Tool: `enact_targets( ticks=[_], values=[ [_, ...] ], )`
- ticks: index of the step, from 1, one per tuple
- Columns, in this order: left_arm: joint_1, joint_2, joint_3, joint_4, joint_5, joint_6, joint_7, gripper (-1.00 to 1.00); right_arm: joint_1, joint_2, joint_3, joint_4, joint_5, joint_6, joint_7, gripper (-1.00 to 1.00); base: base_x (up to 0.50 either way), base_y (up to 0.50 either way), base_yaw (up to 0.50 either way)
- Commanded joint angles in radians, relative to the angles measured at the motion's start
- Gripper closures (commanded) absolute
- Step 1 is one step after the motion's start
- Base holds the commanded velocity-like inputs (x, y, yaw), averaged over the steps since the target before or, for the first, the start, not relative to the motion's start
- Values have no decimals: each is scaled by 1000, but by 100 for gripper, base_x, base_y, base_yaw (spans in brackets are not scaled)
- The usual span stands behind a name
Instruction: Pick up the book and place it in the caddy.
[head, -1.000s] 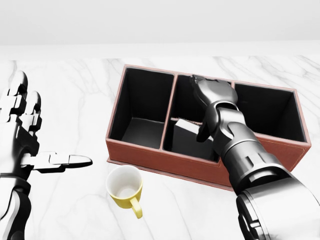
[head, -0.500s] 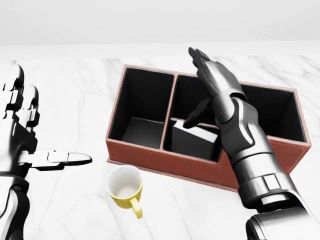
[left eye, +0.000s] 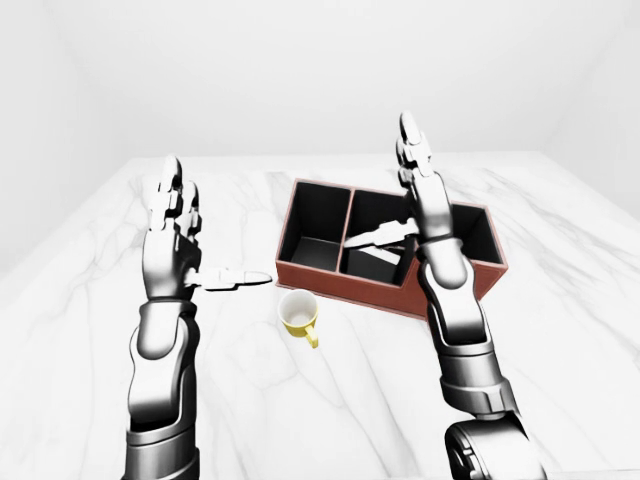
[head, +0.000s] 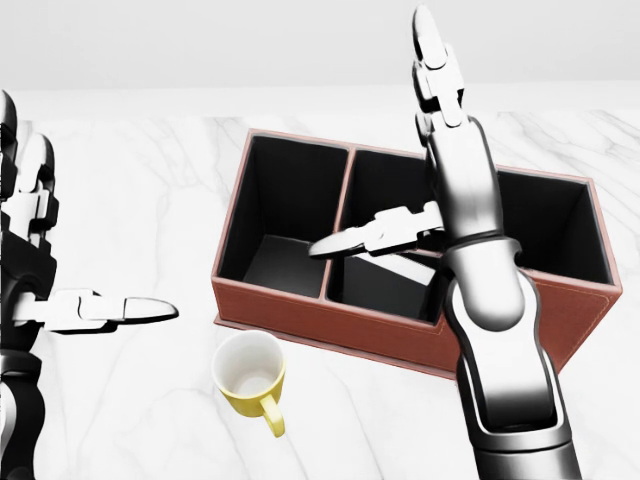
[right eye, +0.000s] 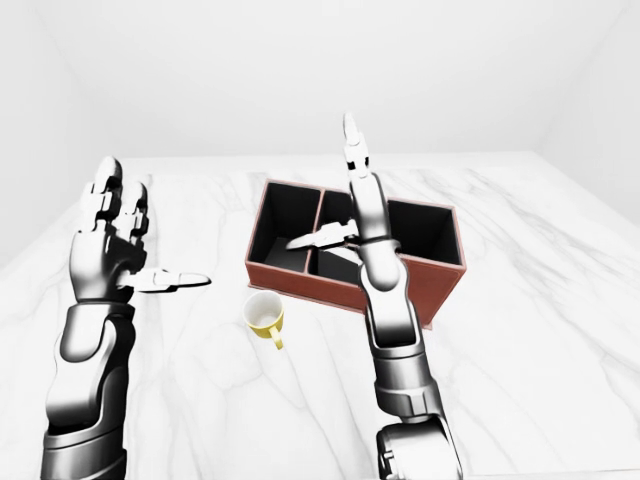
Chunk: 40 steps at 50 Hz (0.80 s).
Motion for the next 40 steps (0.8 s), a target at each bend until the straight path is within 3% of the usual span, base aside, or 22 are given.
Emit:
enact_targets(
  ticks=[1,6,13,40],
  values=[
    [-7,1,1,-54,4,0,-1,-100,205,42,17,-139,196,-130,-93,-100,0,0,0],
    [-12,2,1,-64,4,0,-1,-100,313,39,7,-229,283,-130,-65,-100,0,0,0],
    [-20,3,1,-70,2,0,-1,-100,384,53,22,-256,296,-130,-51,-100,0,0,0],
    [-17,-8,-13,-124,10,0,-2,-100,383,59,32,-359,311,-130,-88,-100,0,0,0]
  ],
)
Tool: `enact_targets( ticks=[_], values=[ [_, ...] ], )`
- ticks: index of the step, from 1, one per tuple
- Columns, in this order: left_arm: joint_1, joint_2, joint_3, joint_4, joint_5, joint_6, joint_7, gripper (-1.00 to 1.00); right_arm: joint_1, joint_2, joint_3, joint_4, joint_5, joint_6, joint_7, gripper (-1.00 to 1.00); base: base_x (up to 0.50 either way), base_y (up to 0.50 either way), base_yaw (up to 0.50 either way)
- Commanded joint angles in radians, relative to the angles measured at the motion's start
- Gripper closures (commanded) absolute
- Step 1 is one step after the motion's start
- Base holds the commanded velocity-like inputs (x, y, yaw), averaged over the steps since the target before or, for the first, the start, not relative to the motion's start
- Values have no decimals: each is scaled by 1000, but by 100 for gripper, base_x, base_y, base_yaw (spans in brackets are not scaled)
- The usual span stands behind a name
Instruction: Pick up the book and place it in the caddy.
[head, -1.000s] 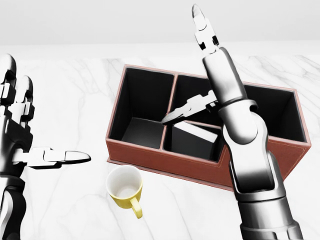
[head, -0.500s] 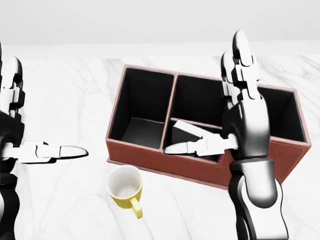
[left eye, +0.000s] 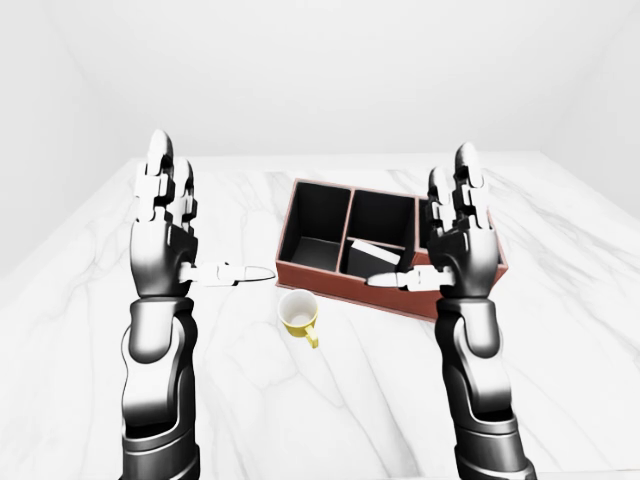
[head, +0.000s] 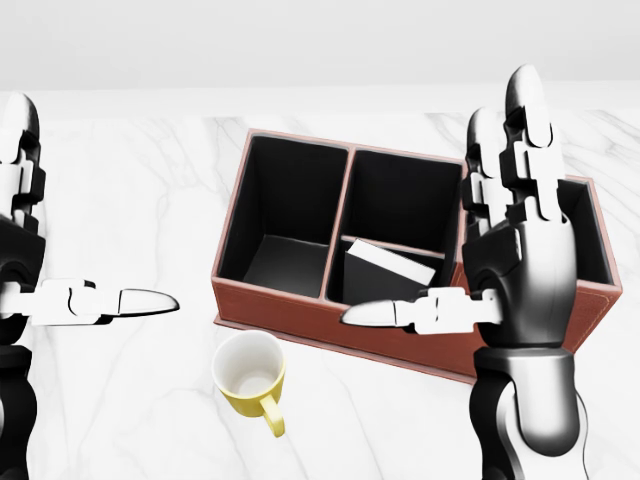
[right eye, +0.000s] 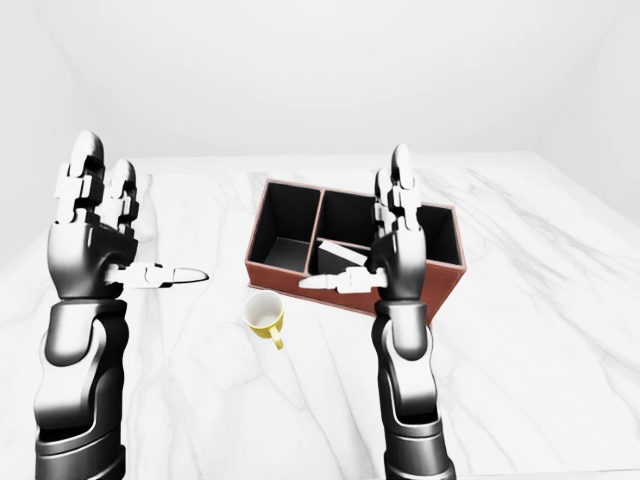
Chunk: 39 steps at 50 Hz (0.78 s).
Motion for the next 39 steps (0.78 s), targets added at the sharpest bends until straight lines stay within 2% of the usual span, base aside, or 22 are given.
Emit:
enact_targets(
  ticks=[1,21,22,25,28,33,35,39],
  values=[
    [-1,-3,-3,-14,3,0,-1,-100,9,7,9,-33,4,0,-11,-100,0,0,0],
    [-68,17,-5,-109,0,0,1,-100,-47,-16,-7,-295,45,0,-21,-100,0,0,0],
    [-78,20,-5,-115,0,0,1,-100,-61,-14,-1,-305,41,14,-25,-100,0,0,0],
    [-87,22,-5,-122,-1,0,1,-100,-80,-7,10,-305,28,30,-32,-100,0,0,0],
    [-89,22,-6,-121,1,0,0,-100,-79,-4,15,-300,21,24,-28,-100,0,0,0],
    [-91,21,-9,-120,3,0,0,-100,-66,-12,2,-321,32,43,-19,-100,0,0,0],
    [-89,20,-9,-120,4,0,0,-100,-72,-7,10,-301,18,33,-21,-100,0,0,0],
    [-89,20,-11,-122,6,0,0,-100,-78,-1,19,-290,6,34,-25,-100,0,0,0]
  ],
)
